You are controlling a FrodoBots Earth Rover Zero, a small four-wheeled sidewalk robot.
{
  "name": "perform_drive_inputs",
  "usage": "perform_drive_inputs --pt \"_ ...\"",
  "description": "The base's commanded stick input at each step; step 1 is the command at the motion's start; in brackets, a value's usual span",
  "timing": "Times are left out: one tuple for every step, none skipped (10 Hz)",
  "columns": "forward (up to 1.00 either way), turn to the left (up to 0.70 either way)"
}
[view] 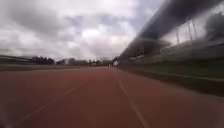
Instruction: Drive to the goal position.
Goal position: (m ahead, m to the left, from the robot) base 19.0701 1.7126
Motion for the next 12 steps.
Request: perform_drive_inputs --pt "0.70 0.01" --pt "0.70 0.01" --pt "0.70 0.01" --pt "0.70 0.01" --pt "0.70 0.01" --pt "0.70 0.01" --pt "0.70 0.01" --pt "0.70 0.01" --pt "0.70 0.01" --pt "0.70 0.01" --pt "0.70 0.01" --pt "0.70 0.01"
